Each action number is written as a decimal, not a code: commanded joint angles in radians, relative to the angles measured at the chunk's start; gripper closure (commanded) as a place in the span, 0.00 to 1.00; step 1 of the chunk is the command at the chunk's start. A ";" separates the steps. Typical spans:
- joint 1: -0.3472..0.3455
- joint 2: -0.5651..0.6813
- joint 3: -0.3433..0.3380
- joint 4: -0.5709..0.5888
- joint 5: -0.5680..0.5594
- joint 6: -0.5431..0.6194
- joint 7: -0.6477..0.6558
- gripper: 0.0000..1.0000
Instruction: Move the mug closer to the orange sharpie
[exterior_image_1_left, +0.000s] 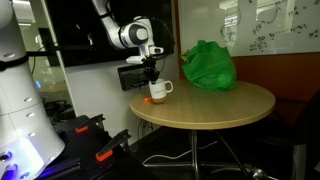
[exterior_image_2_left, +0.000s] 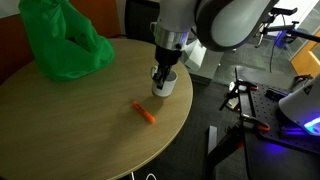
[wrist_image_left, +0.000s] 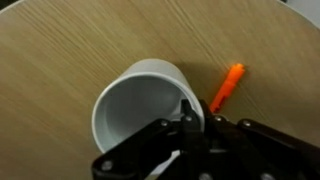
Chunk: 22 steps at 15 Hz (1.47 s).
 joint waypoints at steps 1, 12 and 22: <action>0.010 -0.028 0.003 -0.041 0.021 0.033 -0.008 0.98; 0.020 -0.032 -0.015 -0.047 -0.005 0.023 -0.001 0.35; -0.012 -0.252 0.002 -0.033 0.013 -0.236 -0.046 0.00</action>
